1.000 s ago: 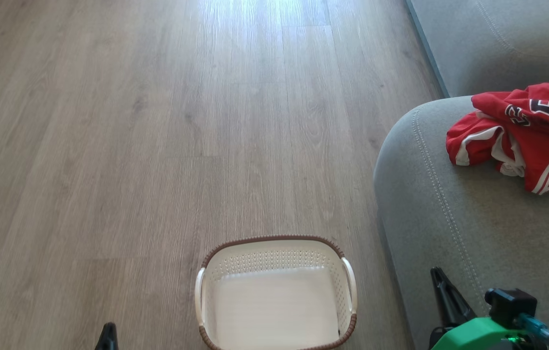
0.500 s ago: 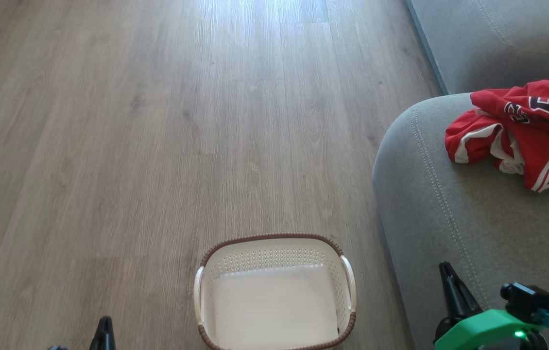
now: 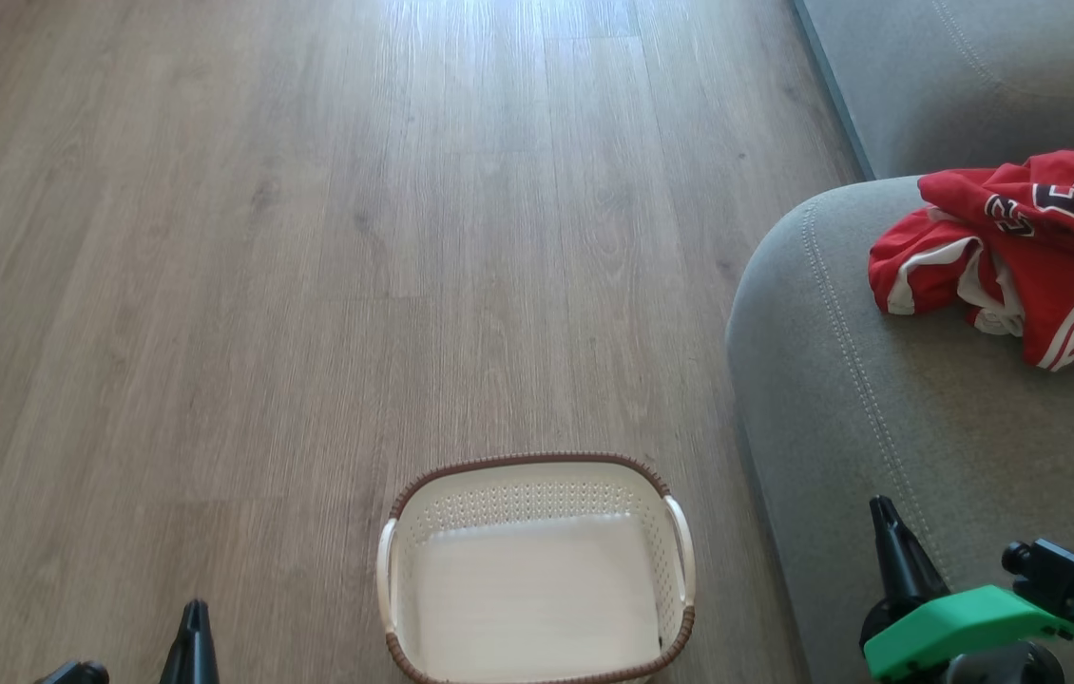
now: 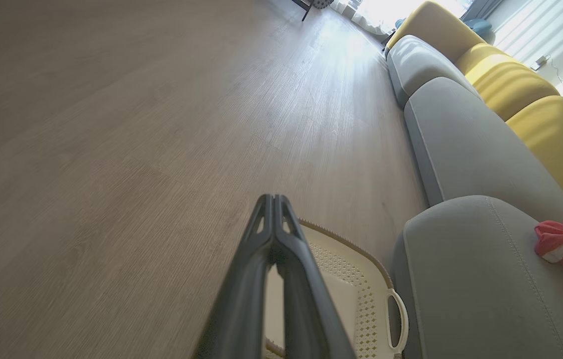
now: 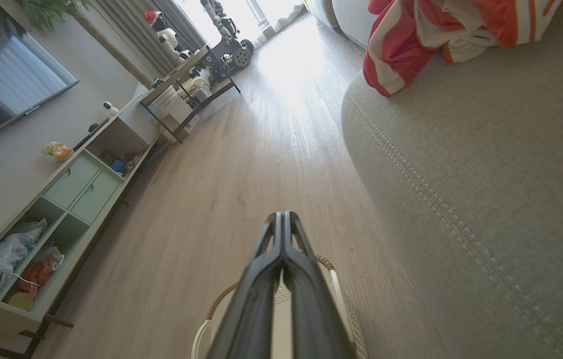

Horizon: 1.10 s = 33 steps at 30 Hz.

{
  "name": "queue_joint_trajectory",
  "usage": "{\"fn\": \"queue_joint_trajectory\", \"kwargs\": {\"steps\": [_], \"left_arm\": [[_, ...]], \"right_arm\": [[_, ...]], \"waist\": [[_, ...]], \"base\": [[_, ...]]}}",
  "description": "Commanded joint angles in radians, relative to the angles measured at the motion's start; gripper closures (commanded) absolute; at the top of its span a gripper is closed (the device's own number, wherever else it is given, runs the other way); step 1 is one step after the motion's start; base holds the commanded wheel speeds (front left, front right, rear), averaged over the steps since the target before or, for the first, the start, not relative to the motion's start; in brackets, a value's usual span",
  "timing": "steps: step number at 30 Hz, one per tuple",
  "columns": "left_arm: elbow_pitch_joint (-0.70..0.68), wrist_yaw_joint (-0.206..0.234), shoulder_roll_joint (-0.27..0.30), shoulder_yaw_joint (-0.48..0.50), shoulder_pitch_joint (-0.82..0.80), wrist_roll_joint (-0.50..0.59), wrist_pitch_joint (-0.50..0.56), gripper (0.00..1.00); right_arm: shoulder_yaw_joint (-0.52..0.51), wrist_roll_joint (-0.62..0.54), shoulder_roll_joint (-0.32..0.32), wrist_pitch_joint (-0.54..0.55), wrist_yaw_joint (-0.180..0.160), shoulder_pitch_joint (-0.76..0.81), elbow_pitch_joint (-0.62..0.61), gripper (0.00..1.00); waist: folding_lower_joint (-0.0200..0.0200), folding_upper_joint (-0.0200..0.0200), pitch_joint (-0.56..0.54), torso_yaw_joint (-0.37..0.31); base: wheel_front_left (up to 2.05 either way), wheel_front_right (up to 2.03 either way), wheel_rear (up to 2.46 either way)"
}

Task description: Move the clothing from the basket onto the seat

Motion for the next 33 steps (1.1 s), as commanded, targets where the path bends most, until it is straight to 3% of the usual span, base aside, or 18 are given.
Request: {"fn": "queue_joint_trajectory", "kwargs": {"steps": [1, 33], "left_arm": [[-0.032, -0.009, 0.0, 0.035, -0.047, -0.026, 0.007, 1.0], [-0.053, -0.076, -0.058, 0.148, -0.101, -0.297, 0.095, 1.0]], "right_arm": [[-0.003, 0.035, -0.005, 0.01, 0.0, -0.058, -0.035, 1.0], [-0.025, 0.39, -0.018, 0.077, 0.0, -0.108, -0.041, 1.0]], "waist": [[0.0, 0.0, 0.001, -0.001], [0.0, 0.0, 0.016, -0.011]], "base": [[0.0, 0.0, 0.0], [0.0, 0.0, 0.0]]}}
